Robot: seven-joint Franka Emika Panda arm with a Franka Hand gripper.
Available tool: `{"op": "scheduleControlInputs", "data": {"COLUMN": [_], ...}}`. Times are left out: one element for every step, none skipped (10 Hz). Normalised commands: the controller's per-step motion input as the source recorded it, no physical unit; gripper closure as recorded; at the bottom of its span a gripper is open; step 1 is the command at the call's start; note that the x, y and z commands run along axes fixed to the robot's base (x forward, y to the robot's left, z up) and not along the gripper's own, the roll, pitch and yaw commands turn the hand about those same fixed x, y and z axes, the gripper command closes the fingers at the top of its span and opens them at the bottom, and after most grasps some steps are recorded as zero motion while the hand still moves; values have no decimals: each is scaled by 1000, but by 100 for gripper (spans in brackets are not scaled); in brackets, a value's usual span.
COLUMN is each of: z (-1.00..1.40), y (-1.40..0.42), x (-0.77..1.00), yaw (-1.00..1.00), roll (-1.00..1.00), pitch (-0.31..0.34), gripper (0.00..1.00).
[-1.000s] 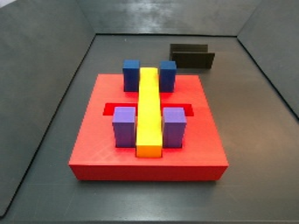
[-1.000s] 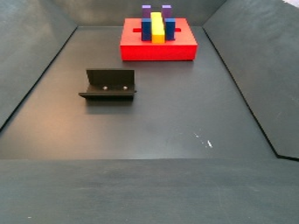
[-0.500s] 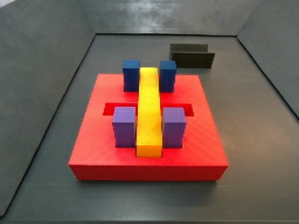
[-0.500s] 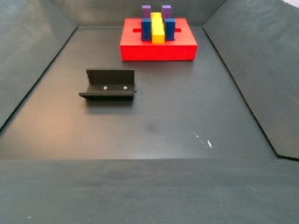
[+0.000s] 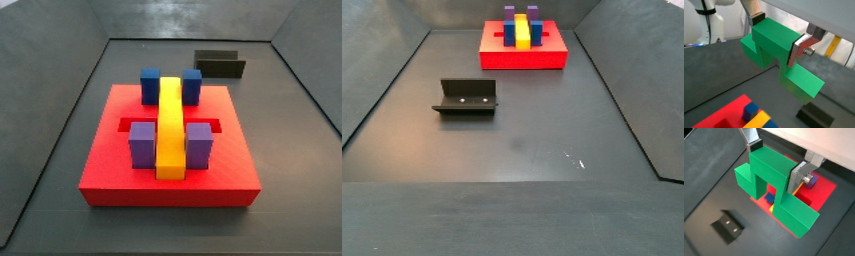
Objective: Pick up the green object. Move up. Place the green object on the fixture. Regrasp the green object. Move to above the board. Insert the green object.
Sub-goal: Move to above the board, then insert the green object.
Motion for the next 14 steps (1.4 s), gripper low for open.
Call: {"op": "scheduleControlInputs", "data": {"z": [7, 3, 4, 0, -1, 0, -20, -29, -131, -163, -86, -134, -357, -671], "y": [0, 21, 33, 45, 34, 16, 0, 0, 14, 140, 111, 74, 0, -46], "x": [-86, -82, -80, -73, -69, -47, 0, 3, 120, 286, 334, 320, 151, 0], "yaw": [81, 73, 62, 30, 13, 4, 0, 0, -40, -146, -217, -223, -183, -74], "roll": [-1000, -1000, -1000, -714, -485, -272, -27, -34, -184, -394, -454, -431, -319, -131], "pitch": [-95, -118, -144, -131, -112, -70, 0, 0, -57, -207, -276, -283, -251, -189], "gripper": [100, 100, 100, 100, 100, 100, 100, 100, 100, 100, 100, 100, 100, 100]}}
